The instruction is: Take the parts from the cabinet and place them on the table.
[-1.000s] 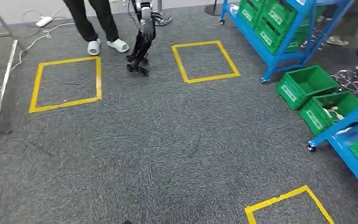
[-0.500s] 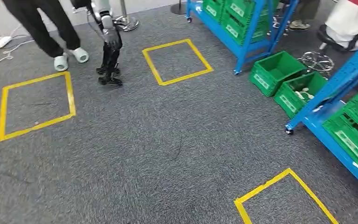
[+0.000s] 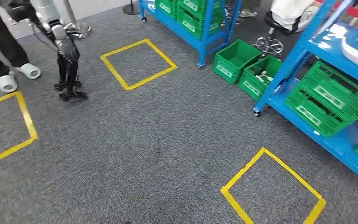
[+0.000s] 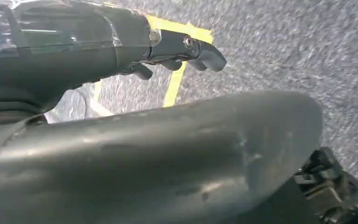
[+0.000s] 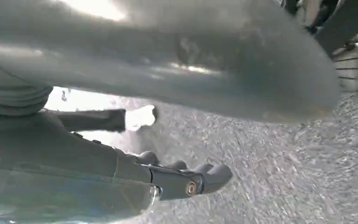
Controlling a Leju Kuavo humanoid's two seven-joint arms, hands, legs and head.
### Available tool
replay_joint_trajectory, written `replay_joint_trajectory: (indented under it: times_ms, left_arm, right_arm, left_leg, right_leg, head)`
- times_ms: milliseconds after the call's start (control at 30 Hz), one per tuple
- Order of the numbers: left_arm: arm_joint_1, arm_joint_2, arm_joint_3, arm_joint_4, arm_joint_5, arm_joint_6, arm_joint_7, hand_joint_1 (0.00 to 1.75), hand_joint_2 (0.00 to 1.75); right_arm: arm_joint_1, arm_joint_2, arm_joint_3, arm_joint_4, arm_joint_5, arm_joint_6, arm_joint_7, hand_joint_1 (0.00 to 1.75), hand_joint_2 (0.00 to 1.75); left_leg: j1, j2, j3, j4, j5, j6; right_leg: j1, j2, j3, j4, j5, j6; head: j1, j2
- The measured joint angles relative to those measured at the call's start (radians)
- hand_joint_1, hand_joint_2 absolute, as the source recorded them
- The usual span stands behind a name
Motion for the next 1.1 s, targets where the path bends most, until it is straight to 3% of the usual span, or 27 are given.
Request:
replay_joint_trajectory:
  times_ms: [33,67,100,200,233,267,300,367,400,433,467,500,533,567,600,700,733,767,800,867,900,933,1000,1033,1067,1100]
  left_arm:
    - [-0.001,0.0,0.0,0.0,-0.001,0.0,0.0,0.0,0.0]
    - [-0.002,-0.001,0.0,0.0,-0.002,0.0,0.0,0.0,0.0]
    - [-0.003,-0.001,0.0,0.0,-0.002,0.0,0.0,0.0,0.0]
    - [-0.004,-0.004,0.0,0.0,-0.003,-0.003,0.0,0.0,0.0]
    - [-0.006,-0.005,0.0,-0.001,-0.004,-0.003,0.0,0.0,0.0]
    - [-0.009,-0.005,0.0,-0.001,-0.005,-0.004,-0.001,0.0,0.0]
    - [-0.01,-0.005,0.0,-0.001,-0.005,-0.005,-0.001,0.0,0.0]
    - [-0.006,-0.005,0.0,-0.001,-0.006,-0.007,-0.001,0.0,0.0]
    - [-0.004,-0.005,0.0,-0.001,-0.006,-0.009,0.0,0.0,0.0]
    - [-0.001,-0.005,0.0,-0.001,-0.007,-0.009,0.0,0.0,0.0]
    - [-0.001,-0.004,0.0,-0.001,-0.007,-0.009,0.0,0.0,0.0]
    - [-0.002,-0.004,0.0,-0.001,-0.008,-0.009,0.0,0.0,0.0]
    - [-0.003,-0.004,0.0,-0.001,-0.008,-0.009,0.0,0.0,0.0]
    - [-0.002,-0.003,0.0,-0.001,-0.008,-0.009,0.0,0.0,0.0]
    - [-0.002,-0.002,0.0,-0.001,-0.008,-0.009,0.0,0.0,0.0]
    - [0.0,-0.001,0.0,0.0,-0.008,-0.01,0.0,0.0,0.0]
    - [0.0,-0.003,0.0,0.0,-0.009,-0.01,0.0,0.0,0.0]
    - [-0.002,-0.002,0.0,0.0,-0.009,-0.01,0.0,0.0,0.0]
    - [-0.002,-0.003,0.0,0.0,-0.01,-0.01,-0.001,0.0,0.0]
    - [0.002,-0.002,0.0,0.0,-0.009,-0.01,0.0,0.0,0.0]
    - [0.003,-0.002,0.0,0.0,-0.009,-0.01,0.0,0.0,0.0]
    - [0.001,-0.002,0.0,0.0,-0.009,-0.01,0.0,0.0,0.0]
    - [-0.001,-0.002,0.0,0.0,-0.009,-0.01,0.0,0.0,0.0]
    - [-0.004,-0.003,0.0,0.0,-0.01,-0.01,0.0,0.0,0.0]
    - [-0.006,-0.005,0.0,0.0,-0.01,-0.01,0.0,0.0,0.0]
    - [-0.008,-0.005,0.0,0.0,-0.01,-0.01,0.0,0.0,0.0]
  right_arm:
    - [0.002,0.0,0.0,0.0,0.0,0.0,0.0,0.0,0.0]
    - [0.001,0.0,0.0,0.0,0.0,-0.001,0.0,0.0,0.0]
    - [-0.002,0.0,0.0,0.0,0.0,-0.001,0.0,0.0,0.0]
    - [-0.003,0.0,0.0,0.0,-0.001,-0.003,0.0,0.0,0.0]
    - [-0.002,0.0,0.0,0.0,-0.001,-0.003,0.0,0.0,0.0]
    - [0.001,0.0,0.0,0.0,-0.002,-0.003,0.0,0.0,0.0]
    - [-0.003,-0.002,0.0,0.0,-0.002,-0.003,0.0,0.0,0.0]
    - [-0.013,0.0,0.0,0.0,-0.007,-0.003,0.0,0.0,0.0]
    - [-0.013,0.0,0.0,0.0,-0.01,-0.003,0.0,0.0,0.0]
    - [-0.013,0.001,0.001,0.0,-0.011,-0.003,0.0,0.0,0.0]
    - [-0.01,0.001,0.001,0.0,-0.013,-0.003,0.0,0.0,0.0]
    - [-0.008,0.001,0.001,0.0,-0.013,-0.003,0.0,0.0,0.0]
    - [-0.008,0.001,0.001,0.0,-0.014,-0.003,0.0,0.0,0.0]
    - [-0.008,0.001,0.002,0.0,-0.014,-0.003,0.0,0.0,0.0]
    - [-0.012,0.001,0.003,0.0,-0.014,-0.004,0.0,0.0,0.0]
    - [-0.013,0.001,0.01,0.0,-0.016,-0.004,0.0,0.0,0.0]
    - [-0.012,-0.001,0.011,0.0,-0.015,-0.004,0.0,0.0,0.0]
    - [-0.011,0.0,0.011,0.0,-0.016,-0.005,0.0,0.0,0.0]
    - [-0.012,0.001,0.013,0.0,-0.016,-0.004,0.0,0.0,0.0]
    - [-0.019,0.002,0.016,-0.001,-0.017,-0.004,0.0,0.0,0.0]
    - [-0.018,0.002,0.017,-0.001,-0.018,-0.004,0.0,0.0,0.0]
    - [-0.014,0.002,0.017,-0.001,-0.018,-0.004,0.0,0.0,0.0]
    - [-0.006,0.002,0.018,0.0,-0.018,-0.004,0.0,0.0,0.0]
    - [-0.001,0.001,0.018,0.0,-0.018,-0.004,0.0,0.0,0.0]
    - [-0.001,0.0,0.018,0.0,-0.018,-0.004,0.0,0.0,0.0]
    - [-0.003,0.0,0.018,0.0,-0.019,-0.004,0.0,0.0,0.0]
  left_leg:
    - [0.0,0.009,0.009,0.0,-0.006,-0.002]
    - [0.001,0.017,0.012,-0.003,-0.011,-0.005]
    - [-0.005,0.024,0.013,-0.001,-0.016,-0.013]
    - [-0.002,0.049,0.024,-0.009,-0.019,-0.026]
    - [0.0,0.037,0.028,-0.01,-0.03,-0.036]
    - [0.003,-0.045,0.028,0.008,-0.04,-0.038]
    - [0.002,-0.083,-0.002,0.062,-0.068,-0.038]
    - [0.002,-0.09,-0.097,0.222,-0.129,-0.04]
    - [0.001,-0.088,-0.138,0.278,-0.136,-0.041]
    - [0.001,-0.086,-0.157,0.288,-0.118,-0.042]
    - [0.002,-0.084,-0.156,0.261,-0.079,-0.042]
    - [0.002,-0.087,-0.138,0.202,-0.026,-0.042]
    - [0.004,-0.107,-0.107,0.117,0.036,-0.042]
    - [0.01,-0.172,-0.09,0.061,0.061,-0.041]
    - [0.016,-0.215,-0.083,0.048,0.048,-0.037]
    - [0.005,-0.168,-0.068,0.03,0.032,-0.018]
    - [0.012,-0.149,-0.061,0.021,0.034,-0.011]
    - [0.013,-0.13,-0.054,0.016,0.034,-0.007]
    - [0.011,-0.11,-0.049,0.012,0.03,0.0]
    - [0.007,-0.063,-0.04,0.012,0.02,0.006]
    - [0.006,-0.042,-0.037,0.012,0.015,0.006]
    - [0.005,-0.025,-0.033,0.012,0.01,0.005]
    - [0.005,-0.007,-0.023,0.012,0.003,0.002]
    - [0.005,0.006,-0.011,0.012,-0.004,-0.002]
    - [0.004,0.012,-0.004,0.011,-0.01,-0.006]
    - [0.001,0.02,-0.004,0.009,-0.013,-0.009]
  right_leg:
    - [0.003,-0.018,0.041,-0.086,0.048,-0.009]
    - [0.014,-0.062,0.068,-0.134,0.048,-0.018]
    - [0.024,-0.067,0.075,-0.151,0.041,-0.023]
    - [0.028,-0.044,0.073,-0.158,0.031,-0.036]
    - [0.018,-0.033,0.089,-0.178,0.038,-0.043]
    - [0.018,-0.028,0.097,-0.185,0.039,-0.044]
    - [0.015,-0.021,0.1,-0.188,0.039,-0.049]
    - [0.015,0.007,0.102,-0.187,0.036,-0.057]
    - [0.016,0.022,0.105,-0.187,0.034,-0.059]
    - [0.016,0.038,0.11,-0.187,0.031,-0.057]
    - [0.015,0.052,0.116,-0.186,0.027,-0.055]
    - [0.014,0.066,0.123,-0.184,0.023,-0.052]
    - [0.011,0.081,0.128,-0.178,0.015,-0.047]
    - [0.008,0.093,0.126,-0.17,0.007,-0.042]
    - [0.012,0.106,0.119,-0.159,0.001,-0.033]
    - [-0.002,0.15,0.106,-0.164,0.007,-0.014]
    - [0.0,0.165,0.104,-0.165,0.005,-0.009]
    - [0.005,0.108,0.101,-0.151,-0.005,-0.003]
    - [0.006,0.056,0.077,-0.107,-0.03,0.003]
    - [0.002,0.019,-0.005,0.043,-0.096,0.011]
    - [-0.001,0.011,-0.043,0.109,-0.115,0.014]
    - [-0.002,0.007,-0.059,0.133,-0.109,0.016]
    - [-0.002,0.004,-0.036,0.08,-0.055,0.013]
    - [-0.001,-0.005,0.018,-0.031,0.014,0.005]
    - [0.003,-0.028,0.058,-0.111,0.053,-0.004]
    - [0.014,-0.067,0.072,-0.131,0.031,-0.008]
  head:
    - [0.0,0.0]
    - [0.0,0.0]
    - [0.002,0.0]
    - [0.001,0.0]
    - [0.002,0.0]
    - [-0.003,0.0]
    - [-0.005,0.0]
    - [-0.014,0.0]
    - [-0.016,0.0]
    - [-0.018,0.0]
    - [-0.019,0.0]
    - [-0.019,0.0]
    - [-0.021,0.0]
    - [-0.023,0.0]
    - [-0.024,0.0]
    - [-0.021,0.0]
    - [-0.022,0.0]
    - [-0.018,0.0]
    - [-0.007,0.0]
    - [-0.003,0.0]
    - [-0.003,0.0]
    - [-0.002,0.0]
    - [-0.002,0.0]
    - [-0.001,0.0]
    - [0.0,0.0]
    - [-0.001,0.0]
